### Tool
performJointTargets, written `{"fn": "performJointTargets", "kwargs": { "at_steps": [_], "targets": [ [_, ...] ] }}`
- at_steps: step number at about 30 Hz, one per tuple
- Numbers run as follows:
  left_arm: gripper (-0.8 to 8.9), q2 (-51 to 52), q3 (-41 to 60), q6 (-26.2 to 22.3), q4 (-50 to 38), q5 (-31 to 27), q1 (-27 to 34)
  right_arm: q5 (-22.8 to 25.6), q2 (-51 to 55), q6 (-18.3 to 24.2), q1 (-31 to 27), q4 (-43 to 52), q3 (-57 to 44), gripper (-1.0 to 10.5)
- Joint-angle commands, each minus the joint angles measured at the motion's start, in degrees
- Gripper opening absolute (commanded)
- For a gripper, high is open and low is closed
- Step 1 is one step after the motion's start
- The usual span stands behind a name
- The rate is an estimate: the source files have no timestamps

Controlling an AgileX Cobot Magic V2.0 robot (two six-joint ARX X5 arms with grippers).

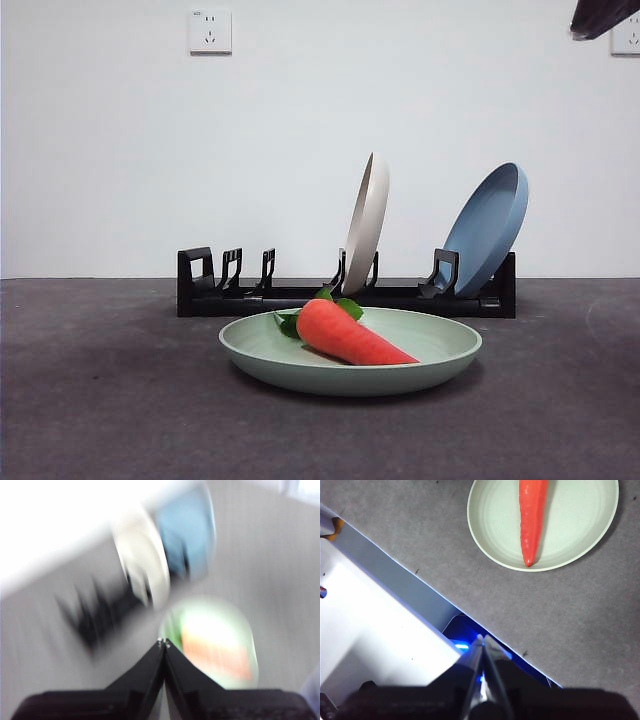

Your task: Take the green plate from the plate rack,put the plate on the table,take the carrot from the table,put the carrot in the plate

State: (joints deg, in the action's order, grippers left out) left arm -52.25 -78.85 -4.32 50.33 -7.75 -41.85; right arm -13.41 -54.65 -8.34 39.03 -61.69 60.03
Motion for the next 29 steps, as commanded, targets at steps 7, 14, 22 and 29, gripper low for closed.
{"fn": "performJointTargets", "kwargs": {
  "at_steps": [7, 14, 22, 29],
  "targets": [
    [-0.01, 19.63, 28.57, -6.25, -37.55, 13.73, 25.83, 0.07, 0.35, 0.31, 0.04, 0.15, -0.46, 0.0],
    [-0.01, 34.71, 52.61, -6.16, -44.11, 13.75, 35.98, 0.07, 0.35, 0.31, 0.04, 0.15, -0.46, 0.0],
    [-0.01, 47.23, 70.51, -2.84, -44.7, 13.86, 40.63, 0.07, 0.46, 0.31, 0.04, 0.15, -0.46, 0.0],
    [-0.01, 51.25, 77.0, -0.79, -43.78, 13.94, 41.2, 0.07, 0.46, 0.31, 0.04, 0.15, -0.46, 0.0]
  ]
}}
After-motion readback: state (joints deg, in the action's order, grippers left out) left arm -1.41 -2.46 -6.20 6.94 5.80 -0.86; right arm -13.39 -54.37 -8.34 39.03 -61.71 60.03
